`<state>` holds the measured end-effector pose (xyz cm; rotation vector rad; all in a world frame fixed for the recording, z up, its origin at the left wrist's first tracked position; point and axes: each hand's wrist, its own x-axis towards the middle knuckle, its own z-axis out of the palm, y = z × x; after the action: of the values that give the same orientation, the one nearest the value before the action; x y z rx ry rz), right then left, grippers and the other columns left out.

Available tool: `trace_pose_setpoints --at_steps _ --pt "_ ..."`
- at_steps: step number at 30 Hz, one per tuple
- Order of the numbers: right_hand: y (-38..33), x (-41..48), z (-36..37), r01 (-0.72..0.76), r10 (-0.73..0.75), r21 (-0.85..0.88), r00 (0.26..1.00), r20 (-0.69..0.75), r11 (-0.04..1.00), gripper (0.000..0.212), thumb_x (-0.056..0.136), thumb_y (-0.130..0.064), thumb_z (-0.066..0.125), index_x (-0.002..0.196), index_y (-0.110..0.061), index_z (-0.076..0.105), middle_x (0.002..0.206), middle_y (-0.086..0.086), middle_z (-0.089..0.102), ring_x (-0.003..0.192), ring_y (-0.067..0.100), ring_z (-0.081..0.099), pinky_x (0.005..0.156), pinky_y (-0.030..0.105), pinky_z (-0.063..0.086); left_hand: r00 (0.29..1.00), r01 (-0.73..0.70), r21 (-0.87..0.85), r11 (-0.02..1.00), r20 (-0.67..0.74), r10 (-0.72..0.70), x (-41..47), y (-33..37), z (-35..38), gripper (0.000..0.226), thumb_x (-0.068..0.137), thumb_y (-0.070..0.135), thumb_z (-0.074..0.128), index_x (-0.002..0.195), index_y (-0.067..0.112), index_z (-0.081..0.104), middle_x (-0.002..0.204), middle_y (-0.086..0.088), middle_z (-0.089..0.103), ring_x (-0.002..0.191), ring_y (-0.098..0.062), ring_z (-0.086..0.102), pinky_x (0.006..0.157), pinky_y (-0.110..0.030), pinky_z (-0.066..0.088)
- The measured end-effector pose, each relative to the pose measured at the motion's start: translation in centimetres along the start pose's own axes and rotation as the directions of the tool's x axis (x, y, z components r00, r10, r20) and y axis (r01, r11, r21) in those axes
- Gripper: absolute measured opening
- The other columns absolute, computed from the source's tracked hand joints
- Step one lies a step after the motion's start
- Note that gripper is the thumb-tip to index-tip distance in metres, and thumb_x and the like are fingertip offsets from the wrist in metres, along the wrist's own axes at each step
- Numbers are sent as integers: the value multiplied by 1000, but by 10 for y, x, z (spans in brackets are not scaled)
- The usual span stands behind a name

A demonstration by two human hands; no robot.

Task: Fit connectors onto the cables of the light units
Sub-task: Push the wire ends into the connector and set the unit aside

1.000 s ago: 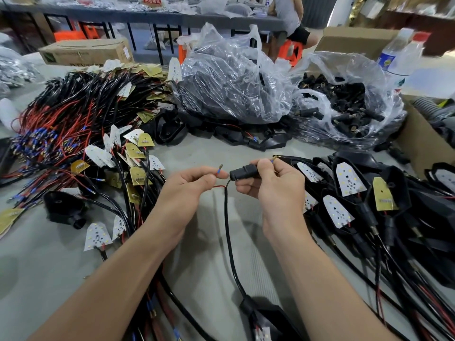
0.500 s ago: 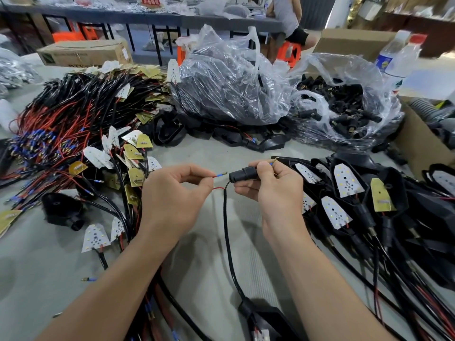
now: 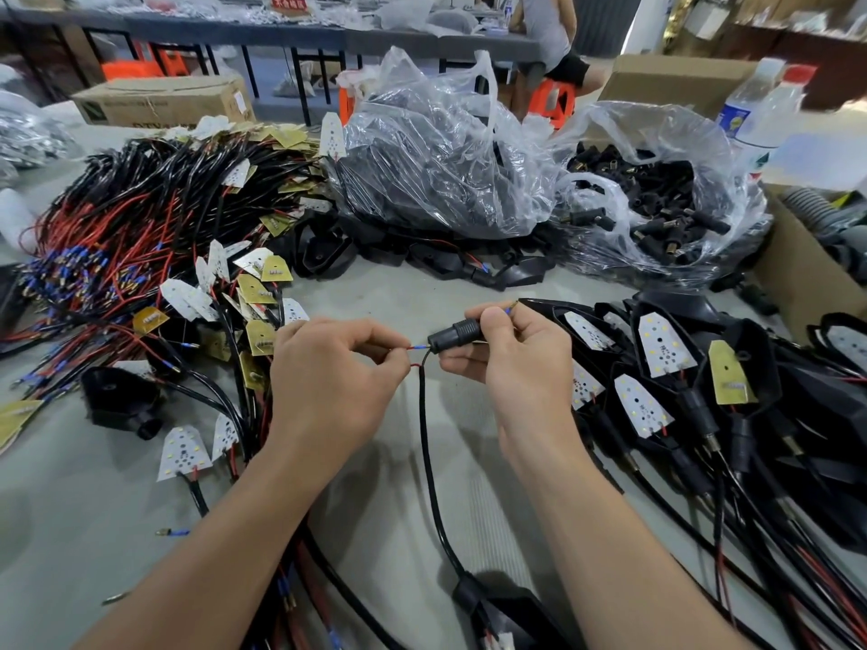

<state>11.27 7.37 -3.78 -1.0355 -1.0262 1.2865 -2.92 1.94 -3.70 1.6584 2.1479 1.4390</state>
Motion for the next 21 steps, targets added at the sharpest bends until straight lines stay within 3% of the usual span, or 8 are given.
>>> trace_pose_setpoints --at_steps 2,5,11,14,17,19,21 --pt "0 0 -1 11 -11 -30 1000 -5 999 28 104 -6 47 82 -9 65 67 11 75 53 27 72 53 30 59 1000 12 -64 998 5 -12 1 3 -3 16 75 31 79 70 45 74 68 25 69 89 7 59 93 -49 48" --pt "0 0 -2 31 -32 -76 999 -16 997 27 102 -7 48 83 -10 66 67 10 75 55 28 72 55 31 60 1000 0 -101 995 -24 -3 0 9 -6 13 72 41 71 67 53 69 79 34 67 89 -14 63 90 -49 50" --pt "0 1 -5 17 -19 -28 998 -65 999 26 102 -7 49 82 -7 66 66 8 74 57 26 73 55 30 60 995 37 -213 976 101 -15 -1 1 2 25 74 23 85 70 46 76 73 27 71 84 -3 67 83 -37 56" --pt "1 -2 -2 57 -60 -119 998 -27 991 23 100 -10 54 81 -9 66 70 10 75 58 28 74 61 40 63 994 32 -233 972 108 -6 -3 -1 6 25 74 23 87 74 45 77 74 26 72 79 0 68 77 -25 54" --pt "0 -2 -1 35 -36 -66 999 -12 997 25 101 -8 53 81 -8 67 69 13 75 57 29 74 56 33 61 992 63 -285 957 123 -29 1 -5 5 20 73 31 88 85 44 78 82 27 74 84 8 69 79 -13 52" --pt "-3 -1 -1 6 -7 -10 1000 -25 1000 26 102 -6 51 81 -8 67 68 13 75 57 27 73 54 28 59 986 104 -311 945 158 -56 6 -7 3 24 66 44 86 89 45 78 96 29 74 102 10 66 96 -19 47" --pt "-4 0 -2 -3 5 29 999 -40 1000 27 103 -5 50 82 -7 66 68 13 74 56 25 73 53 27 59 969 186 -392 901 223 -103 10 -7 2 22 62 49 81 82 41 80 98 22 77 106 2 68 105 -35 48"
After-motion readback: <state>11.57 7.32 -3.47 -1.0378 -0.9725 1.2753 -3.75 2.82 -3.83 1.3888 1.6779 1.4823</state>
